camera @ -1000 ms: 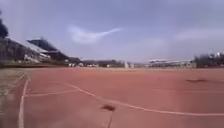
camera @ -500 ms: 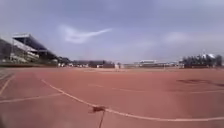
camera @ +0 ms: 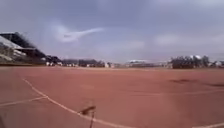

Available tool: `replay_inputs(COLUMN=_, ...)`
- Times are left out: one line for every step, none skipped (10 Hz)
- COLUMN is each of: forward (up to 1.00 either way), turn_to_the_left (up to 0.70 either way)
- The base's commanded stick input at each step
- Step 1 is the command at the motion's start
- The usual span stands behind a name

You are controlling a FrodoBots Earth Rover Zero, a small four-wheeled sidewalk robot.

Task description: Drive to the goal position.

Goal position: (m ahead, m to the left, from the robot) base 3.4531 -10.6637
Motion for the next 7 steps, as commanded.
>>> replay_inputs(forward=0.70, turn_to_the_left=-0.35)
replay_inputs(forward=0.70, turn_to_the_left=-0.35)
replay_inputs(forward=0.70, turn_to_the_left=-0.35)
replay_inputs(forward=0.70, turn_to_the_left=-0.35)
replay_inputs(forward=0.70, turn_to_the_left=-0.35)
replay_inputs(forward=0.70, turn_to_the_left=-0.35)
replay_inputs(forward=0.70, turn_to_the_left=-0.35)
